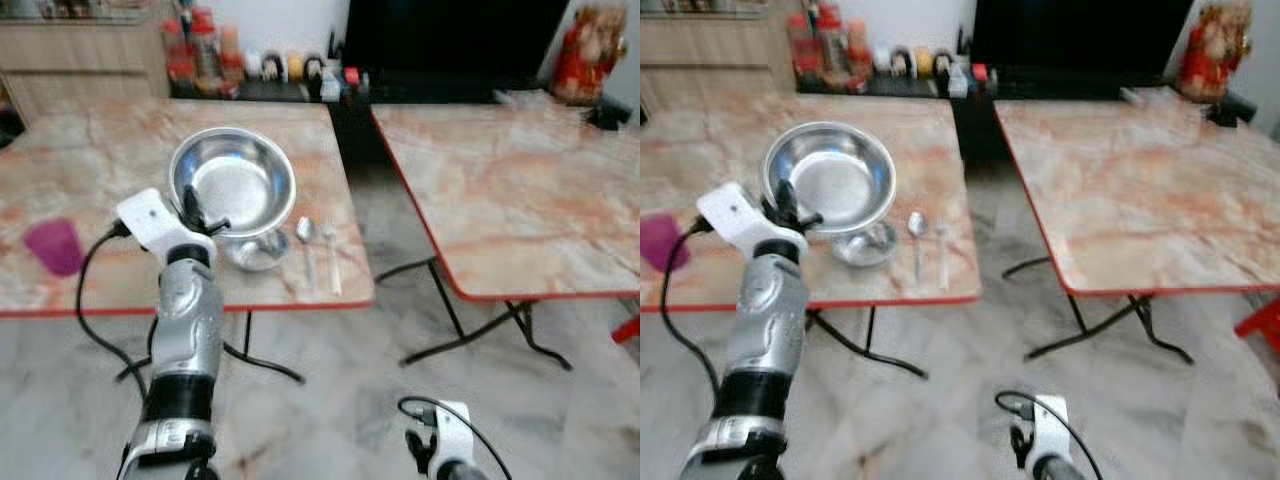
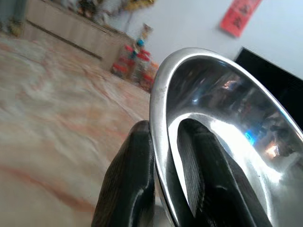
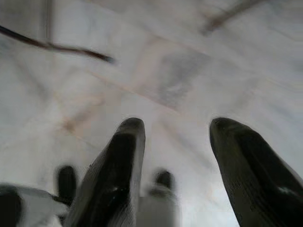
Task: Setting the table
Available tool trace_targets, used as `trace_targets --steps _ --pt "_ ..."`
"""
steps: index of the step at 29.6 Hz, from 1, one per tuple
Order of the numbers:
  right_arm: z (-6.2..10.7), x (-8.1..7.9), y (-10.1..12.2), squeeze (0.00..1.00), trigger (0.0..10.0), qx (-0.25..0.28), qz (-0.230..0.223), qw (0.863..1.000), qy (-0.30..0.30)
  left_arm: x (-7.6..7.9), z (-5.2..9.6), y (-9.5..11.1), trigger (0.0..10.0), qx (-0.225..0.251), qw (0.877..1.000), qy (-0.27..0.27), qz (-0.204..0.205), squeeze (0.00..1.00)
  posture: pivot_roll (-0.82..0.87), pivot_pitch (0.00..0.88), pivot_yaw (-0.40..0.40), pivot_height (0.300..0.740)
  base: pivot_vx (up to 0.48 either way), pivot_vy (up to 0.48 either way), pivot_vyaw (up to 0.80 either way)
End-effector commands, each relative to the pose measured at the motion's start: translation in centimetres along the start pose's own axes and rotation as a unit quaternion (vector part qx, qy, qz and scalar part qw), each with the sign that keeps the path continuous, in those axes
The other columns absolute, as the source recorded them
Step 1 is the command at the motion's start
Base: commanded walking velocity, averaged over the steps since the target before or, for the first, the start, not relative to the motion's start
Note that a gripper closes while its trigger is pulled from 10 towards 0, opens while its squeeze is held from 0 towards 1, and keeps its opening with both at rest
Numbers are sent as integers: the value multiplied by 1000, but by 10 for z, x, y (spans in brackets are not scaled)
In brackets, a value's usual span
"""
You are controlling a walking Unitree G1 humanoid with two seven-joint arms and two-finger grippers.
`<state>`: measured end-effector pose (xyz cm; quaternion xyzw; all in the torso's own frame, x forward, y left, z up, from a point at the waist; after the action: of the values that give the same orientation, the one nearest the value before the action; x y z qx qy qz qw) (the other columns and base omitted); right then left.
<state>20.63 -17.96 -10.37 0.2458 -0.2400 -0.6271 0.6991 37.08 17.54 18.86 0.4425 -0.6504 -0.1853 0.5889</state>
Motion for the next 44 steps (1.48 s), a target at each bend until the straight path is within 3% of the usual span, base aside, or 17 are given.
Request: trace_targets --steps 1,7,11,12,17,20,23,26,27,29,33,35,38,39,40,42,44 --pt "-1 3 5 0 10000 9 -3 1000 -6 -2 0 14 10000 22 1000 -3 -15 0 72 0 -71 740 0 -352 0" --pt "0 1 2 0 10000 6 -1 1000 -4 -29 7 26 10000 36 998 28 -43 0 80 0 -63 740 0 -354 0" --pt "0 0 1 0 10000 5 0 1000 -3 -57 18 37 10000 47 994 59 -74 0 89 0 -63 740 0 -354 0" --pt "0 0 1 0 10000 5 0 1000 -3 -57 18 37 10000 47 994 59 -74 0 89 0 -63 740 0 -352 0" --pt "0 -1 0 0 10000 2 9 1000 3 -101 36 41 10000 42 985 116 -119 0 105 0 -66 740 0 -205 0" --pt "0 -3 1 0 10000 3 9 1000 5 -127 47 42 10000 41 978 154 -134 0 108 0 -69 740 0 0 0" --pt "0 -3 1 0 10000 4 9 1000 4 -169 68 48 10000 38 960 222 -165 0 108 0 -69 740 0 0 0" --pt "0 -3 1 0 10000 3 8 1000 3 -187 77 48 10000 30 951 250 -182 0 112 0 -69 740 0 0 0" --pt "0 -3 0 0 10000 2 8 1000 3 -203 86 47 10000 22 942 277 -189 0 113 0 -69 740 0 0 0" --pt "0 -3 -1 0 10000 1 8 1000 3 -216 96 45 10000 11 933 301 -196 0 112 0 -67 740 0 0 0" --pt "0 -3 -2 0 10000 0 7 1000 2 -247 121 22 10000 -65 913 344 -210 0 111 0 -65 740 0 0 0" --pt "0 -4 -2 0 10000 -1 4 1000 0 -258 135 -4 10000 -139 910 345 -185 0 111 0 -65 740 0 0 0" --pt "0 -4 -2 0 10000 -1 4 1000 0 -259 136 -6 10000 -143 910 344 -182 0 111 0 -65 740 0 0 0" --pt "0 -5 -2 0 10000 -2 3 1000 2 -254 161 -61 10000 -311 877 278 -238 0 112 0 -70 740 0 0 0" --pt "0 -5 -2 0 10000 -2 3 1000 2 -254 161 -61 10000 -311 877 278 -238 0 112 0 -70 740 0 0 0" --pt "0 -6 -2 0 10000 -2 2 1000 3 -242 185 -100 10000 -418 847 223 -242 0 111 0 -68 740 0 0 0" --pt "0 -6 -1 0 10000 -2 0 1000 1 -237 193 -113 10000 -451 829 212 -252 0 103 0 -62 740 0 0 0"
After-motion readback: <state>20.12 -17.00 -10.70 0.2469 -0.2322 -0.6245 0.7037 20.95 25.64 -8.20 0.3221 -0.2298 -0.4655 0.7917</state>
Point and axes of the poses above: a point about 5 cm out from each wrist's last joint towards the gripper, its own z axis pointing back from the gripper into the wrist, its own y axis along the axis of the wrist's last joint, x = y × z, the point moved 3 cm from there along -z, pointing out of the wrist towards the gripper, and after that the axes turned 12 degrees about z, right-handed, at the moved point
